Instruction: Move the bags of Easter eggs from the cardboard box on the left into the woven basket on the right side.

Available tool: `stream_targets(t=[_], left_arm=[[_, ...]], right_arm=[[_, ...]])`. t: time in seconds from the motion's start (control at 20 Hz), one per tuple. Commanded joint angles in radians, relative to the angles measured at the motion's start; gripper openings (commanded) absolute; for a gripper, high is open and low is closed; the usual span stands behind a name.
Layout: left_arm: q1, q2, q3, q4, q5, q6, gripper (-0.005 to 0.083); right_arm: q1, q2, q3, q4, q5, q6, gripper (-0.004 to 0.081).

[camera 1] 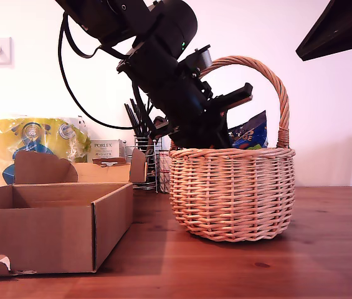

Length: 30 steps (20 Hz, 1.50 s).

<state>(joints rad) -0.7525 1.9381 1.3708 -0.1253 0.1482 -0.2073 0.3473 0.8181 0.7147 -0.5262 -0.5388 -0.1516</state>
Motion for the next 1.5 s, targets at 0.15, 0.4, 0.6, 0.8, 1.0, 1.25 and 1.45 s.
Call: stream_targets(t=[0.15,0.4,0.6,0.8,1.0,1.25,1.45], left_arm=[[-0.007,-0.016,-0.027,-0.039,0.04,-0.002,0.0396],[-0.007,-0.092,-0.027,-0.056,0.047,-0.002,0.0388],[-0.01,-0.154,-0.027,-0.1,0.048,0.001,0.0174],[-0.01,-0.229,-0.028,-0.148,0.04,0.072,-0.002],[-0.009,-0.32,-0.076,-0.136,-0.068,0.09,-0.002],[0.039,-0.509,-0.325,0.029,-0.094,0.093,-0.002],[0.142,-0.696,-0.547,0.152,-0.097,0.093,-0.002]], right_arm=[[-0.003,-0.006,0.004,0.002,-0.001,-0.003,-0.0013],[-0.004,-0.006,0.004,0.005,-0.001,-0.003,-0.0013],[-0.004,-0.006,0.004,0.017,0.002,0.0,-0.0013],[-0.004,0.014,0.004,0.177,0.128,0.064,-0.0013],[-0.05,0.018,0.004,0.262,0.255,0.077,-0.0013],[-0.139,-0.011,0.002,0.27,0.27,0.076,-0.0013],[-0.166,-0.11,-0.052,0.288,0.287,0.078,-0.0013]])
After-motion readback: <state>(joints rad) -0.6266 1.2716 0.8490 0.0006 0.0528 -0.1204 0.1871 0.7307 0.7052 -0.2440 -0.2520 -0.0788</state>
